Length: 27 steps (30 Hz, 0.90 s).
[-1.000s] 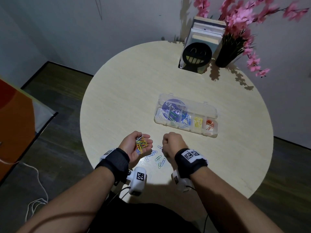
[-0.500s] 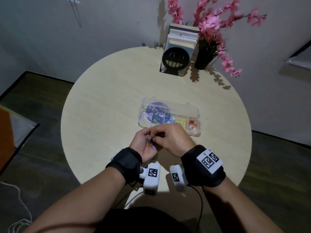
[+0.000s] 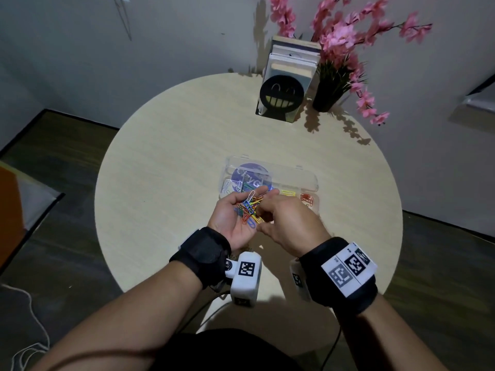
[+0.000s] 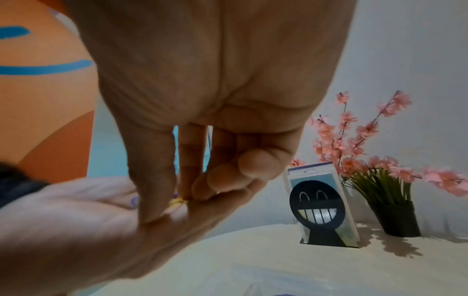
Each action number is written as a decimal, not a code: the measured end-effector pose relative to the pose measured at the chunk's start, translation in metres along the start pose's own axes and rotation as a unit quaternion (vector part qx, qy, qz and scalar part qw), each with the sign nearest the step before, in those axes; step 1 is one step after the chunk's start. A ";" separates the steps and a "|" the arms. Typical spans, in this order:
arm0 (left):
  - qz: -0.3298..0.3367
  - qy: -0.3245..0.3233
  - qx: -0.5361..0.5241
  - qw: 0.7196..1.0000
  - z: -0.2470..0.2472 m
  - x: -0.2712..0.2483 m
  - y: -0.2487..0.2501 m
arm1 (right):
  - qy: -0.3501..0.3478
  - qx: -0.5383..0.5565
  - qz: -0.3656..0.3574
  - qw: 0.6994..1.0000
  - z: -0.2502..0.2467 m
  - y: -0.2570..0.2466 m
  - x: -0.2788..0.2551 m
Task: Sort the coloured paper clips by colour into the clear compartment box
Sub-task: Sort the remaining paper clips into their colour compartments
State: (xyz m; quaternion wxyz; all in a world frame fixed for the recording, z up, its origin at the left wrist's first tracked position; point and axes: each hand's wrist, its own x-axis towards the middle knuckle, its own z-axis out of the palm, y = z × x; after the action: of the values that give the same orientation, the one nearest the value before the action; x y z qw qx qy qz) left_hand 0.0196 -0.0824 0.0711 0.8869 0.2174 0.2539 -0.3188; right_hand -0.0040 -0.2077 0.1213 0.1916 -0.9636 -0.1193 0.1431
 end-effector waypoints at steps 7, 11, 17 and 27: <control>0.000 0.000 0.002 1.000 -0.002 0.001 0.002 | 0.028 -0.014 -0.028 0.999 0.000 0.001 -0.004; -0.004 -0.003 -0.010 1.000 -0.003 0.002 0.001 | 0.111 0.095 0.021 0.989 -0.008 0.014 -0.007; -0.008 0.008 -0.023 1.000 -0.005 0.003 0.000 | 0.144 0.277 0.131 0.941 -0.010 0.030 0.005; -0.006 0.027 -0.006 1.000 -0.011 0.003 0.005 | 0.014 0.132 0.048 0.990 0.005 0.028 0.014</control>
State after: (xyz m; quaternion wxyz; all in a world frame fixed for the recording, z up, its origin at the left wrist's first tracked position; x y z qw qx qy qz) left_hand 0.0216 -0.0743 0.0620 0.8790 0.2188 0.2814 -0.3167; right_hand 0.0123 -0.2268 0.1027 0.3115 -0.9365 -0.0504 0.1529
